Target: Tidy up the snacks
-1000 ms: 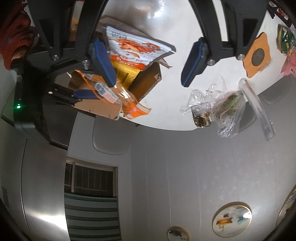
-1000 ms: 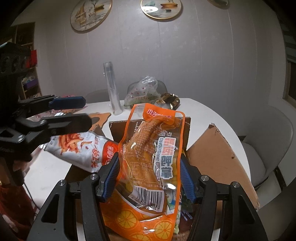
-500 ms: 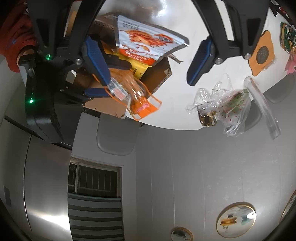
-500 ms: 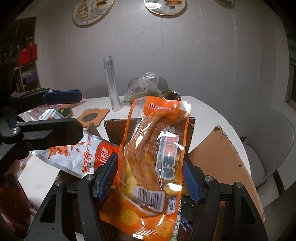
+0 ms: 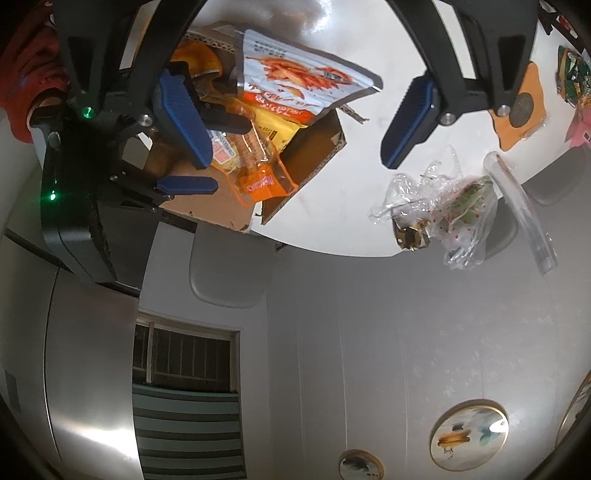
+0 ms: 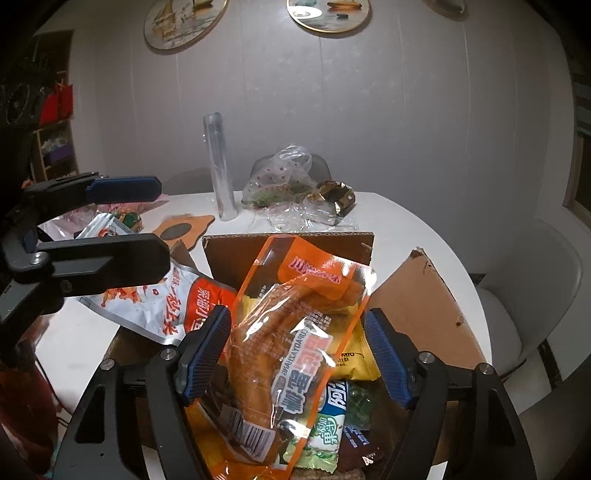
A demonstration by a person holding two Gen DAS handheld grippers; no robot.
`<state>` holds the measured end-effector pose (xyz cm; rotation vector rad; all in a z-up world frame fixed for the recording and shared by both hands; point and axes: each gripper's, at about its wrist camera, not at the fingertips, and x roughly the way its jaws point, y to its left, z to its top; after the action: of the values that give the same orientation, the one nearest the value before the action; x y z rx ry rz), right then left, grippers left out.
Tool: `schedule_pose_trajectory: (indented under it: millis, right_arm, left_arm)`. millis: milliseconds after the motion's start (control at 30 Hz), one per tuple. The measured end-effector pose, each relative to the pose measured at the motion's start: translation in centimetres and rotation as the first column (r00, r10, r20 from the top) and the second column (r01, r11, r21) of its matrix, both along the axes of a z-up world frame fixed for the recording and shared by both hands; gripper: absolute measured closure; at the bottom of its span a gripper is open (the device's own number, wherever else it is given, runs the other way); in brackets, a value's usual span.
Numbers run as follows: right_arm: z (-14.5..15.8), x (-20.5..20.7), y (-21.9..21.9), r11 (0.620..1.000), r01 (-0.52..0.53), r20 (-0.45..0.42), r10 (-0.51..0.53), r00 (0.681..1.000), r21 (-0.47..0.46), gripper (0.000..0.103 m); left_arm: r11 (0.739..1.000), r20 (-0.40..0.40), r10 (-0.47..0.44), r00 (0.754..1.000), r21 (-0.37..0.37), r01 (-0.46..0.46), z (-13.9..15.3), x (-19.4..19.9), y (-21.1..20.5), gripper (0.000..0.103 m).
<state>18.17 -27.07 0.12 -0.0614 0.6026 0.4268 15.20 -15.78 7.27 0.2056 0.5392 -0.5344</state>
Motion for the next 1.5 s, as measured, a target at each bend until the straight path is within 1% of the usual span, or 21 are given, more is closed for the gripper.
schedule_pose_trajectory:
  millis: [67, 100, 167, 267, 333, 533, 567, 667, 767, 867, 1067, 1167, 1267, 1300, 1333, 1400, 1500]
  right_arm:
    - [0.0, -0.2, -0.1, 1.0, -0.001, 0.0, 0.001, 1.0, -0.003, 0.031]
    - [0.0, -0.3, -0.1, 1.0, -0.001, 0.001, 0.001, 1.0, -0.004, 0.031]
    - [0.2, -0.6, -0.3, 1.0, -0.002, 0.004, 0.002, 1.0, -0.004, 0.031]
    - [0.6, -1.1, -0.5, 1.0, -0.003, 0.014, 0.003, 1.0, -0.008, 0.029]
    - [0.9, -1.5, -0.5, 1.0, 0.0, 0.023, 0.001, 1.0, -0.01, 0.026]
    - [2.4, -3.3, -0.5, 1.0, 0.015, 0.078, -0.015, 0.997, -0.003, 0.009]
    - [2.7, -3.7, -0.4, 1.0, 0.018, 0.089, -0.018, 0.996, 0.0, 0.004]
    - [3.4, -5.0, -0.1, 1.0, 0.021, 0.124, -0.02, 0.992, -0.002, 0.0]
    - [4.2, -6.4, 0.4, 1.0, 0.007, 0.156, -0.005, 0.988, -0.012, 0.0]
    - [4.8, -7.7, 0.8, 1.0, 0.002, 0.184, -0.001, 0.983, -0.006, 0.0]
    - [5.3, -9.7, 2.1, 0.999, -0.032, 0.236, 0.027, 0.971, 0.018, 0.0]
    - [5.3, -10.5, 2.8, 0.999, -0.05, 0.269, 0.043, 0.962, 0.018, 0.0]
    - [5.0, -11.5, 3.7, 0.996, -0.091, 0.333, 0.085, 0.939, 0.004, 0.0]
    - [4.7, -11.7, 4.0, 0.994, -0.11, 0.351, 0.107, 0.93, -0.011, 0.0]
    - [4.4, -11.8, 4.4, 0.994, -0.11, 0.356, 0.111, 0.928, -0.023, 0.0]
    - [3.7, -11.9, 4.8, 0.994, -0.109, 0.359, 0.108, 0.927, -0.019, 0.0]
    - [3.0, -11.9, 5.1, 0.992, -0.122, 0.342, 0.114, 0.933, 0.002, 0.0]
  left_arm:
    - [1.0, 0.003, 0.001, 1.0, -0.005, -0.001, 0.1, -0.1, 0.1, 0.01]
    - [1.0, 0.006, 0.003, 1.0, -0.007, -0.003, 0.2, -0.1, 0.2, 0.006]
    - [1.0, 0.016, 0.005, 1.0, -0.013, -0.005, 0.4, -0.3, 0.4, 0.003]
    - [1.0, 0.022, 0.003, 1.0, -0.028, -0.002, 0.8, -0.8, 0.7, 0.003]
    - [0.999, 0.037, 0.014, 0.999, -0.035, -0.013, 1.3, -1.2, 1.1, 0.002]
    - [0.997, 0.087, 0.061, 0.994, -0.058, -0.056, 2.5, -3.4, 2.4, 0.001]
    - [0.996, 0.092, 0.069, 0.993, -0.062, -0.064, 2.6, -3.7, 2.6, 0.001]
    - [0.992, 0.113, 0.11, 0.987, -0.072, -0.102, 3.0, -5.0, 3.3, 0.001]
    - [0.986, 0.139, 0.153, 0.978, -0.082, -0.143, 3.1, -6.4, 4.2, 0.001]
    - [0.976, 0.164, 0.212, 0.963, -0.092, -0.199, 2.9, -7.8, 5.2, 0.001]
    - [0.938, 0.184, 0.34, 0.922, -0.131, -0.32, 1.4, -10.0, 8.1, 0.001]
    - [0.91, 0.18, 0.41, 0.894, -0.149, -0.387, 0.3, -10.6, 9.6, 0.001]
    - [0.873, 0.167, 0.482, 0.86, -0.165, -0.458, -1.0, -11.2, 11.3, 0.001]
    - [0.865, 0.159, 0.498, 0.852, -0.167, -0.474, -1.4, -11.2, 11.7, 0.001]
    - [0.851, 0.149, 0.521, 0.841, -0.169, -0.497, -1.9, -11.4, 12.3, 0.001]
    - [0.834, 0.136, 0.548, 0.826, -0.174, -0.524, -2.6, -11.4, 13.1, 0.001]
    - [0.816, 0.127, 0.574, 0.809, -0.164, -0.554, -3.6, -11.2, 13.8, 0.001]
